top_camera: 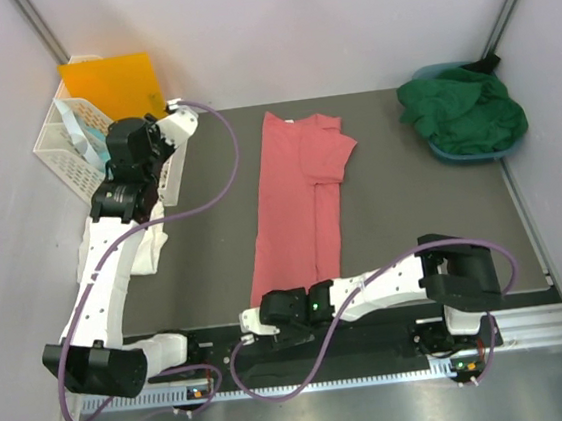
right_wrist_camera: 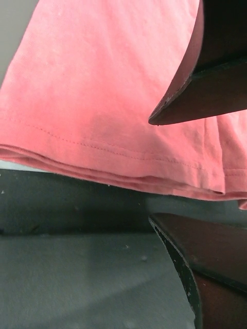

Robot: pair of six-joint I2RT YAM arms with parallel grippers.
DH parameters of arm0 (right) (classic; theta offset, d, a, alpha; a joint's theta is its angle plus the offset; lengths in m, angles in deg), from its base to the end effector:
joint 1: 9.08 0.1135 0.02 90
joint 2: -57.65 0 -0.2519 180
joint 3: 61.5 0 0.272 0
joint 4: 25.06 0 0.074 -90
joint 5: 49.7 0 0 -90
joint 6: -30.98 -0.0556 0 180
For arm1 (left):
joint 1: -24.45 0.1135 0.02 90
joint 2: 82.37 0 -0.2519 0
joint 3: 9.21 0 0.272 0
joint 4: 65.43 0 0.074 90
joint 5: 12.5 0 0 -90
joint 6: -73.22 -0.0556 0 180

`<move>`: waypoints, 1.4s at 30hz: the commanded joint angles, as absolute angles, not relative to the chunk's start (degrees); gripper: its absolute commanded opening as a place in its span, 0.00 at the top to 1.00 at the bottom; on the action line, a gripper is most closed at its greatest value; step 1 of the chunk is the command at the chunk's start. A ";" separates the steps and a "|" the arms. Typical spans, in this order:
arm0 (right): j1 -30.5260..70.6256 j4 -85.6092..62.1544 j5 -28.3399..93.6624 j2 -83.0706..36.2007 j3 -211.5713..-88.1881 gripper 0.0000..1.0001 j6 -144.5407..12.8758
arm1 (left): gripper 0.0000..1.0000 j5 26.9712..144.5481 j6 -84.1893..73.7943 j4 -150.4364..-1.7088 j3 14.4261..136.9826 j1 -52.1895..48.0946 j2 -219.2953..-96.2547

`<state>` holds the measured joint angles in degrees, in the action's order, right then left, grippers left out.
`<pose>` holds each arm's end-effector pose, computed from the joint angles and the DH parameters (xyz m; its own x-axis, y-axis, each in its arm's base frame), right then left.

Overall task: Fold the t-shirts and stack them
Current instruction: Grab the bottom of the folded rectangular tshirt with right arm

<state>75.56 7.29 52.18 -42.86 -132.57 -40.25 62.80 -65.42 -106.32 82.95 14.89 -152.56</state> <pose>0.0454 0.3609 0.1143 0.2326 -0.8913 -0.3892 -0.9404 -0.1040 -0.3239 0.3058 -0.0372 0.4108 -0.2684 0.7814 -0.5633 0.1897 0.6162 0.7644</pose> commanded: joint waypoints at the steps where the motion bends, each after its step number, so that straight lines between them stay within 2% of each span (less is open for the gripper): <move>1: 75.04 3.15 54.98 -43.43 -130.76 0.31 -41.00 | 0.60 61.77 -65.82 -103.14 82.02 14.43 -150.40; 11: 72.14 2.53 56.12 -45.54 -130.14 0.36 -41.18 | 0.60 61.50 -66.61 -102.17 81.93 14.34 -149.87; 16: 71.78 2.97 56.47 -45.80 -129.88 0.51 -40.82 | 0.60 62.46 -67.05 -102.69 79.92 14.34 -148.99; 21: 71.08 3.23 56.65 -44.66 -129.35 0.61 -40.03 | 0.59 64.66 -70.39 -102.26 74.21 13.91 -146.53; 24: 71.17 3.76 56.91 -44.04 -129.44 0.72 -39.42 | 0.59 65.89 -71.62 -101.99 71.74 13.82 -145.56; 25: 71.17 4.20 56.74 -44.04 -129.61 0.81 -39.16 | 0.59 66.07 -71.79 -101.82 71.30 13.82 -145.48; 27: 71.08 5.34 55.95 -43.69 -130.14 0.86 -38.72 | 0.59 66.68 -72.23 -101.99 70.25 13.73 -145.39; 28: 71.08 5.87 55.60 -43.52 -130.32 0.95 -38.45 | 0.59 66.95 -72.32 -102.26 70.07 13.73 -145.47; 29: 71.08 6.31 54.90 -43.08 -130.58 0.99 -37.93 | 0.59 67.21 -72.67 -102.43 69.46 13.73 -145.47; 42: 63.88 15.09 45.40 -38.77 -135.32 1.00 -33.88 | 0.58 69.85 -74.00 -104.02 67.08 12.68 -146.26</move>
<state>68.50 7.91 44.12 -42.47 -131.94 -37.04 68.55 -73.92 -105.33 67.06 13.49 -147.01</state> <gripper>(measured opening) 0.392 0.421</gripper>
